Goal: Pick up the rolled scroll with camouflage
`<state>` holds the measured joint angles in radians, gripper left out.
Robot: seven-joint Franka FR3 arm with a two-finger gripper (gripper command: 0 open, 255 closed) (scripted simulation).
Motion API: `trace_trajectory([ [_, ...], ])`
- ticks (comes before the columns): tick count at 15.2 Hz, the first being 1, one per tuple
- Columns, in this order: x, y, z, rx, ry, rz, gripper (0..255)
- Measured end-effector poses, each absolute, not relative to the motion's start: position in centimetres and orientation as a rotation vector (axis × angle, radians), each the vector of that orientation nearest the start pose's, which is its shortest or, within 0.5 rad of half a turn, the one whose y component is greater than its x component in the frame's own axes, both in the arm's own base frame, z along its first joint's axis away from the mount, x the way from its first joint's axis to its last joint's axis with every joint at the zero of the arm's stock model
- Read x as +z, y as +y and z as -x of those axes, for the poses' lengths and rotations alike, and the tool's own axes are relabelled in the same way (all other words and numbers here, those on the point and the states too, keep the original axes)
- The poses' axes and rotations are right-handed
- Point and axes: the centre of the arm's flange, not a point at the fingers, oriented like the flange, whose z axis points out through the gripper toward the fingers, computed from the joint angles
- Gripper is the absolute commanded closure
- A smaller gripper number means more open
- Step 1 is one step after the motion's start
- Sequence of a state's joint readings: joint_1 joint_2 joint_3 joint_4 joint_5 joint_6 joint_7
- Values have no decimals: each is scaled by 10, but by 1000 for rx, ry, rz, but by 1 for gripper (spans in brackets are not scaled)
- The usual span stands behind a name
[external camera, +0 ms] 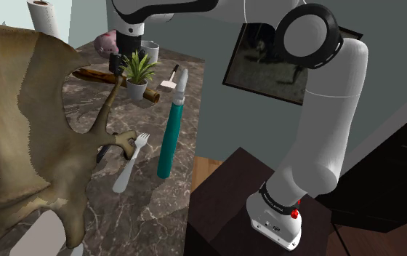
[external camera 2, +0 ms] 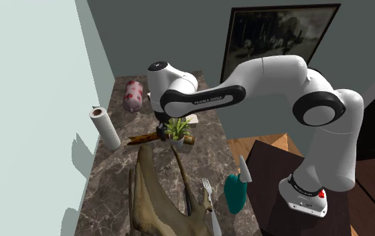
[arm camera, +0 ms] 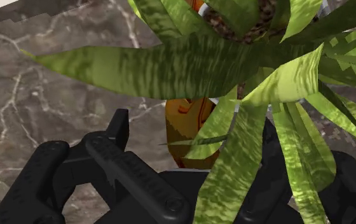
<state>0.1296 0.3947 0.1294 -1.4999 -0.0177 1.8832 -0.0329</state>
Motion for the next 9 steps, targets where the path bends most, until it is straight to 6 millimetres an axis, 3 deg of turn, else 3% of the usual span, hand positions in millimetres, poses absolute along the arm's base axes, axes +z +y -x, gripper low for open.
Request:
trace_trajectory([
  [1, 439, 161, -654, 18, -445, 3078, 0],
  [2, 437, 160, -654, 18, -446, 3078, 255],
  [9, 435, 161, -655, 15, -447, 3077, 255],
])
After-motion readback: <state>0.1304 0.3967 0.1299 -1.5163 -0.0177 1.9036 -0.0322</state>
